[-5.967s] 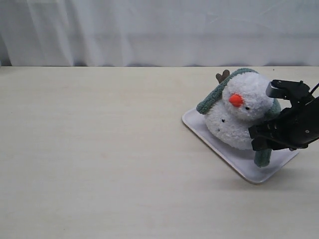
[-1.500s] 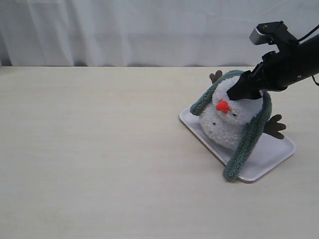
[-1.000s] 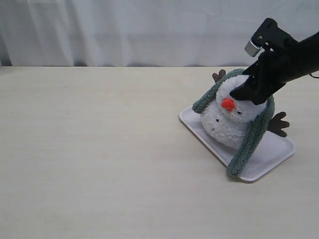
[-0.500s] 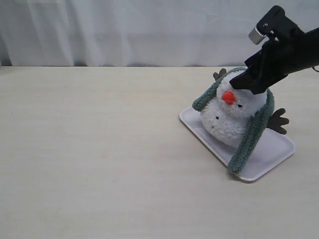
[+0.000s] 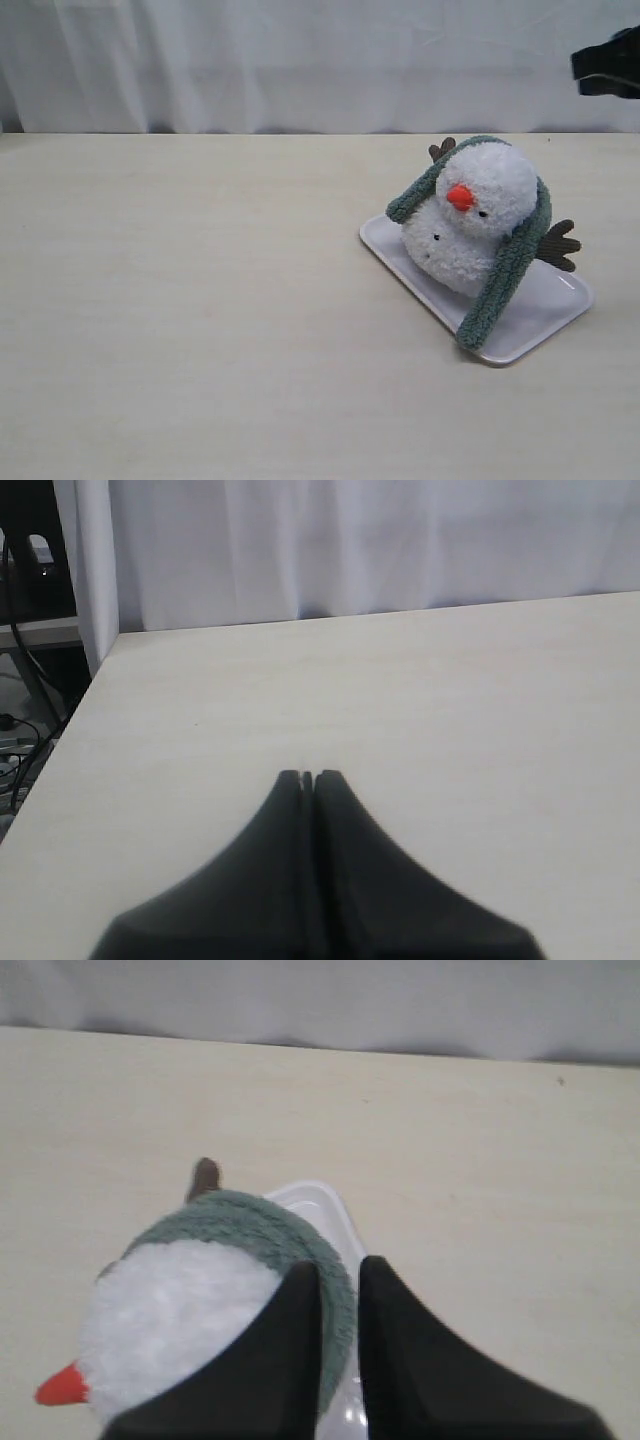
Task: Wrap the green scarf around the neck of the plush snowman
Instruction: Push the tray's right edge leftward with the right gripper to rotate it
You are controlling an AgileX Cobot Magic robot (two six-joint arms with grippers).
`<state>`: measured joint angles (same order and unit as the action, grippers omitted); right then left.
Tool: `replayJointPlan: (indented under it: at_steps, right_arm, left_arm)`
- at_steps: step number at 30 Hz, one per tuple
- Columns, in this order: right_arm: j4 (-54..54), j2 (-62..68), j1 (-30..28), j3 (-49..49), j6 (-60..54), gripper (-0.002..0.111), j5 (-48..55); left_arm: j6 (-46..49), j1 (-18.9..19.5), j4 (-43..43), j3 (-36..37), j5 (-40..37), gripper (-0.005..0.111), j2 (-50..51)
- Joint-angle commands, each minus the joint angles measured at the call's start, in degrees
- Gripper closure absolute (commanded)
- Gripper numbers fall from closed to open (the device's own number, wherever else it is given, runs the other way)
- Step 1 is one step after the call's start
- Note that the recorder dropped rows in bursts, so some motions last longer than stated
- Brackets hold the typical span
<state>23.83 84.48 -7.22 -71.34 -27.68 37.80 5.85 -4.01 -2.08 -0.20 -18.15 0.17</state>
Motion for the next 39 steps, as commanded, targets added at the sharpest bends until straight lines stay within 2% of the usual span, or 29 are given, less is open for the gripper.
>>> replayJointPlan:
  at_steps: [1, 4, 7, 10, 14, 15, 17, 22, 26, 35, 39]
  right_arm:
    - [2.77, 0.66, -10.40, 0.86, 4.91, 0.104, 8.52]
    - [5.68, 1.54, -15.09, 3.99, 4.66, 0.104, 9.00]
    - [6.99, 3.46, -20.24, 11.16, 4.63, 0.104, 4.93]
    - [7.22, 9.83, -20.70, 13.89, 4.63, 0.103, 4.93]
    - [11.38, 18.13, -20.59, 14.06, 0.78, 0.078, 5.57]
    - [17.75, 19.03, -20.59, 14.06, -4.64, 0.071, 5.91]
    - [24.65, 20.03, -20.59, 14.06, -10.60, 0.064, 6.17]
    - [24.33, 23.64, -20.59, 13.80, -9.38, 0.064, 3.42]
    - [24.04, 27.06, -20.18, 11.47, -8.67, 0.064, 5.50]
    - [13.22, 32.29, -15.92, 6.44, -0.04, 0.064, 2.92]
    - [12.74, 33.54, -15.26, 5.49, 0.36, 0.068, 2.18]
  left_arm:
    - [0.13, 0.03, -0.15, 0.20, 0.40, 0.107, -0.17]
    - [0.13, 0.03, -0.15, 0.20, 0.40, 0.107, -0.17]
    - [0.13, 0.03, -0.15, 0.20, 0.40, 0.107, -0.17]
    - [0.13, 0.03, -0.15, 0.20, 0.40, 0.107, -0.17]
    - [0.13, 0.03, -0.15, 0.20, 0.40, 0.107, -0.17]
    - [0.13, 0.03, -0.15, 0.20, 0.40, 0.107, -0.17]
    - [0.13, 0.03, -0.15, 0.20, 0.40, 0.107, -0.17]
    - [0.13, 0.03, -0.15, 0.20, 0.40, 0.107, -0.17]
    - [0.13, 0.03, -0.15, 0.20, 0.40, 0.107, -0.17]
    - [0.13, 0.03, -0.15, 0.20, 0.40, 0.107, -0.17]
    - [0.13, 0.03, -0.15, 0.20, 0.40, 0.107, -0.17]
